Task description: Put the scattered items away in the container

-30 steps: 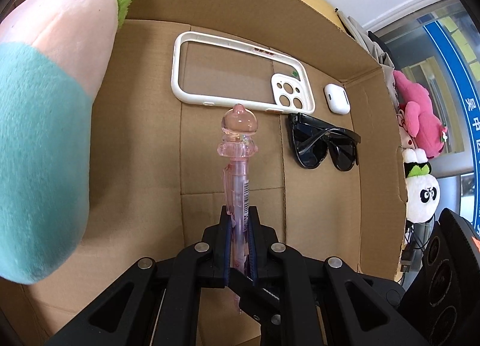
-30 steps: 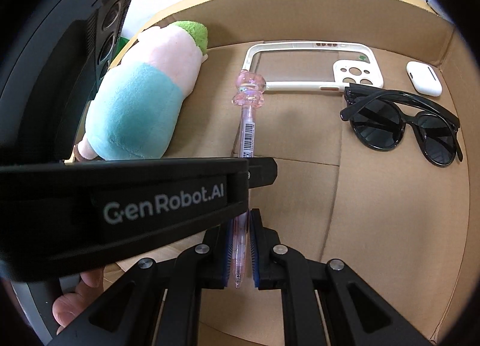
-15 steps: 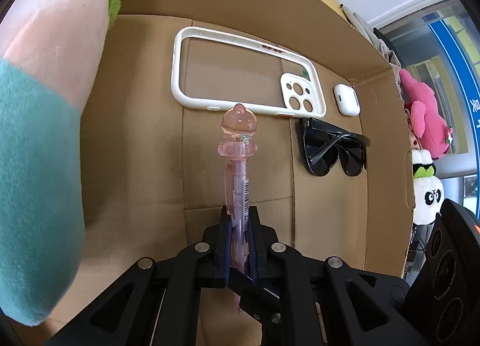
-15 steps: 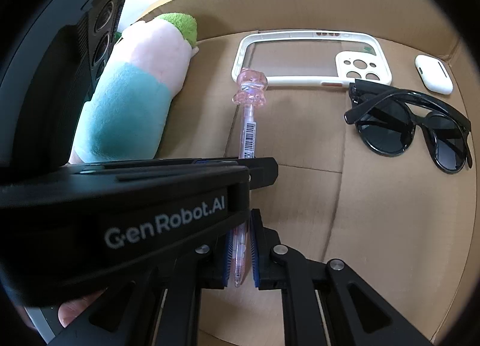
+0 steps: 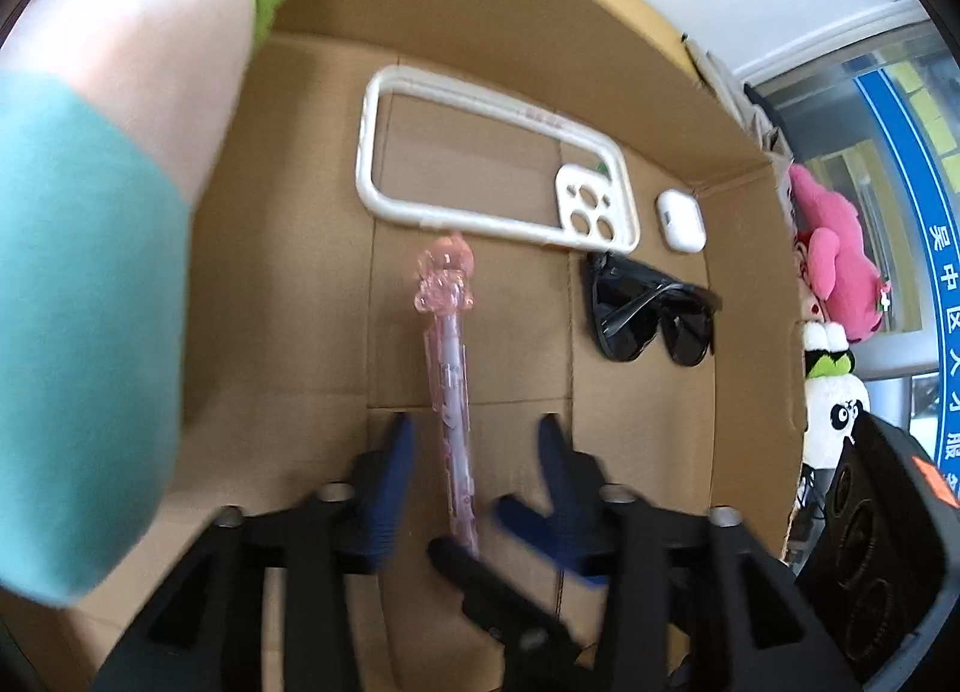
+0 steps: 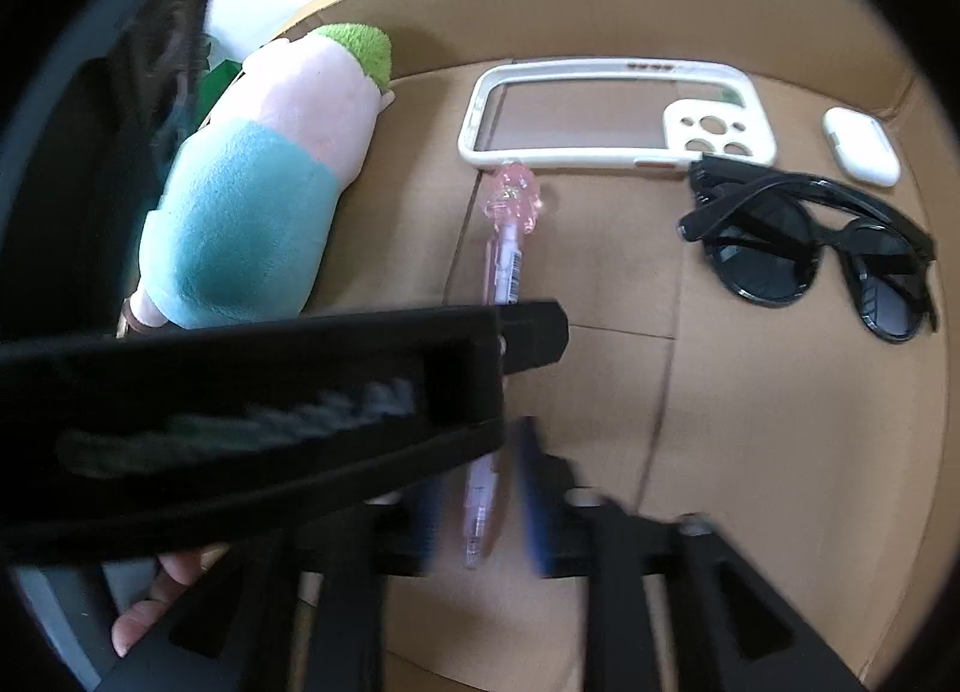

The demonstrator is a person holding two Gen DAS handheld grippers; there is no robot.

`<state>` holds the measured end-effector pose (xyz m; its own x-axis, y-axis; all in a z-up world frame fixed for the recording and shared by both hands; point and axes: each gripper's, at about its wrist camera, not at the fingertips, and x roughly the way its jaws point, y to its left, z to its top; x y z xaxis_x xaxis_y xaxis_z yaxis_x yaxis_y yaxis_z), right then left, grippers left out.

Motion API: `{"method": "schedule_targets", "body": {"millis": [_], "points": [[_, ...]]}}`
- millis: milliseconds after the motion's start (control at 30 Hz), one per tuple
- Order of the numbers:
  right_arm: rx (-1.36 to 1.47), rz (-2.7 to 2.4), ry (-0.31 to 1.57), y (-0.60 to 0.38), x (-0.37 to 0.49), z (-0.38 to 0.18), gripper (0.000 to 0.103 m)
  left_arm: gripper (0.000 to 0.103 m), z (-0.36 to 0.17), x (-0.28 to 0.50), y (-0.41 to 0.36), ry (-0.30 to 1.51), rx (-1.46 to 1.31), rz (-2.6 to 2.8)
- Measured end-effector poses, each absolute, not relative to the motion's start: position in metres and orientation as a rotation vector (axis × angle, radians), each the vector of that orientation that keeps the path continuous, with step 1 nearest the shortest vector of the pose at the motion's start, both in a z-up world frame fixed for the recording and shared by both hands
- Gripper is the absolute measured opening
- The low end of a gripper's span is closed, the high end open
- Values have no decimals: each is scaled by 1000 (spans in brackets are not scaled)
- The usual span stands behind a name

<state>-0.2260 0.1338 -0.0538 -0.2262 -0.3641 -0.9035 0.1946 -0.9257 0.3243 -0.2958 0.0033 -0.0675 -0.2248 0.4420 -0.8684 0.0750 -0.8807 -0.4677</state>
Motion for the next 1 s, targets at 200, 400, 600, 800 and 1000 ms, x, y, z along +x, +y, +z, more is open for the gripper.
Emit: {"method": "schedule_targets", "body": {"millis": [200,400,600,800,1000], "points": [[1596,-2261,-196,144,-209,-24,64,63,-22,-274,2,-545,-1663,2314],[1477,-2390,-119,167,-192,9,69,77,30,-228,-5,-474,-1494,2463],[1278,-2577,52,192,-143,48,74,86,74,-156,2,-257,-1290,2706],[1143,-2648,98,196,-84,75,75,100,91,-91,11,-193,-1148,2825],[1050,-2730,160,199,-37,86,77,103,89,-37,22,-115,-1067,2931]]}}
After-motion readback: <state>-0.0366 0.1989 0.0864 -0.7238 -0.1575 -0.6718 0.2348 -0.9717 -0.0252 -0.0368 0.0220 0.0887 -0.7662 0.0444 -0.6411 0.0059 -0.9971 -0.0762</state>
